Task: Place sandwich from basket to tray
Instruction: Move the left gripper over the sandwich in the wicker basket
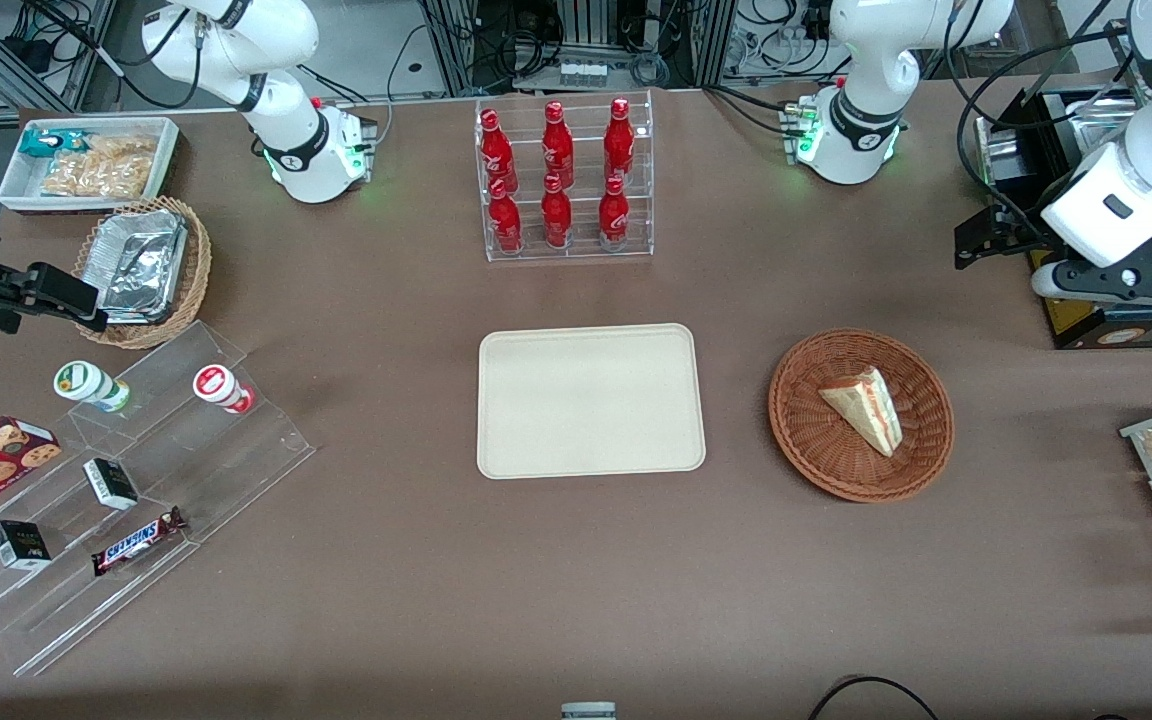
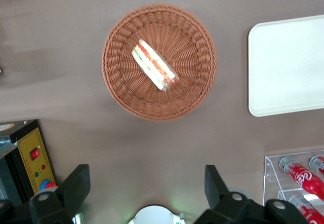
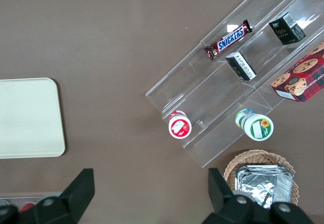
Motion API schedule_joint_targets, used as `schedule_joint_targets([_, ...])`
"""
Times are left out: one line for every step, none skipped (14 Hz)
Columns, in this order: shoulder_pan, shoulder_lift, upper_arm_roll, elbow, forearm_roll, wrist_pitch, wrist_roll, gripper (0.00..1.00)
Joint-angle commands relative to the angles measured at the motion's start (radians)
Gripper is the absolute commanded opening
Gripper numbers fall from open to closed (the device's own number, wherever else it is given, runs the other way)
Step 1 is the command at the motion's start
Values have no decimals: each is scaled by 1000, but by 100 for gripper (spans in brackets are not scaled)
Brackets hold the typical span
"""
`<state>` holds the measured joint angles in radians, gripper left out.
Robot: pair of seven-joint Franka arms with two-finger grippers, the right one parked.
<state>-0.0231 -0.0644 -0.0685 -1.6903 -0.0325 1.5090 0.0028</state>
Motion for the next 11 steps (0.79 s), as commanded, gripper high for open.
schedule_joint_targets([-15, -5, 15, 3, -11, 34, 3, 100])
schedule_joint_targets([-15, -5, 15, -3, -10, 36, 3, 100])
schedule_joint_targets([-15, 8, 15, -6, -10, 36, 3, 100])
schedule_joint_targets([-15, 38, 15, -6, -9, 27, 2, 100])
schedule_joint_targets([-15, 52, 15, -26, -7, 30, 3, 100])
schedule_joint_targets([-15, 55, 15, -66, -7, 49, 2, 100])
schedule_joint_targets([-15, 57, 15, -112, -7, 88, 2, 100])
schedule_joint_targets([-17, 52, 15, -170, -7, 143, 3, 100])
schedule_joint_targets([-17, 52, 15, -219, -6, 204, 3, 100])
schedule_joint_targets([-18, 55, 13, -267, -6, 264, 3, 100])
schedule_joint_targets([-20, 58, 13, -319, -6, 330, 2, 100])
